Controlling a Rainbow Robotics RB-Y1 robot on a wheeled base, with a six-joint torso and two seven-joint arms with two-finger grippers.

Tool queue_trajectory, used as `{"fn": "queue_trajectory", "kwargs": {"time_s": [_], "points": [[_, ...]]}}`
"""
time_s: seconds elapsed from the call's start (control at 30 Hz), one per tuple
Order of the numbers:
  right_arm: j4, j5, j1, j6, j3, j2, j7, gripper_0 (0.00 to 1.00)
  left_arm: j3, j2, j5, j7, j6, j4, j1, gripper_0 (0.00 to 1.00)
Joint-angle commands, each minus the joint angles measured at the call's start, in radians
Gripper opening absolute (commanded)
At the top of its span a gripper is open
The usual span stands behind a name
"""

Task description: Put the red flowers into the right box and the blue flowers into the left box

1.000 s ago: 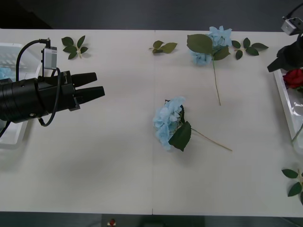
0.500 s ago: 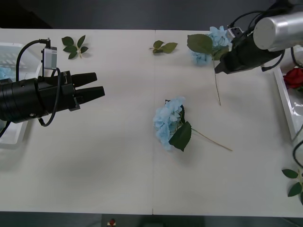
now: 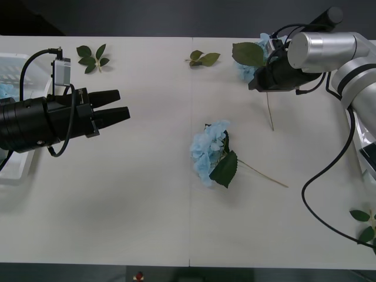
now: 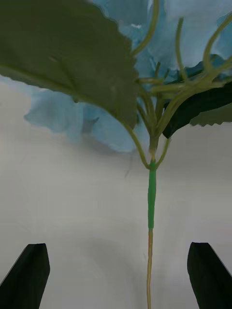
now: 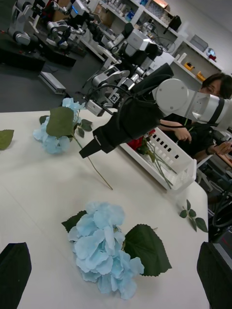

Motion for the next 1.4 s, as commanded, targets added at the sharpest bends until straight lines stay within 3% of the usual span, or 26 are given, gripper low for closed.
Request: {"fn": "queue_trajectory", "kwargs": {"time_s": [0.03,0.2,0.43,0.5,0.57,0.67,0.9,1.17,1.27,1.4], "points": [[0.033,0.040,-0.045,-0.039,-0.051,0.025,0.050,0.83,0.011,-0.007,-0.001,-0.003,-0.008,-0.021,0.019,1.00],[0.099,0.059,-0.045,-0.094,-0.121,0.068,0.078,0.83,0.011,-0.007,-0.001,-0.005,-0.008,-0.021,0.020,1.00],[0.151,0.080,-0.045,-0.167,-0.126,0.100,0.108,0.82,0.011,-0.007,-0.001,-0.005,-0.009,-0.021,0.019,1.00],[0.151,0.083,-0.045,-0.170,-0.124,0.103,0.111,0.78,0.011,-0.007,-0.001,-0.005,-0.009,-0.021,0.020,1.00],[0.151,0.088,-0.045,-0.170,-0.126,0.105,0.118,0.57,0.011,-0.007,-0.001,-0.005,-0.011,-0.021,0.019,1.00],[0.151,0.091,-0.045,-0.174,-0.126,0.106,0.127,0.34,0.011,-0.007,-0.001,-0.005,-0.013,-0.021,0.020,1.00],[0.168,0.100,-0.045,-0.191,-0.126,0.114,0.141,0.00,0.011,-0.007,-0.001,-0.003,-0.014,-0.021,0.020,1.00],[0.171,0.083,-0.045,-0.194,-0.137,0.108,0.157,0.00,0.011,-0.007,-0.001,-0.003,-0.014,-0.021,0.020,1.00],[0.163,-0.018,-0.051,-0.168,-0.137,0.072,0.216,0.00,0.011,-0.007,-0.001,-0.003,-0.014,-0.021,0.020,1.00],[0.137,-0.253,-0.075,-0.029,-0.132,-0.026,0.391,0.00,0.009,-0.007,-0.001,-0.003,-0.014,-0.017,0.020,1.00]]}}
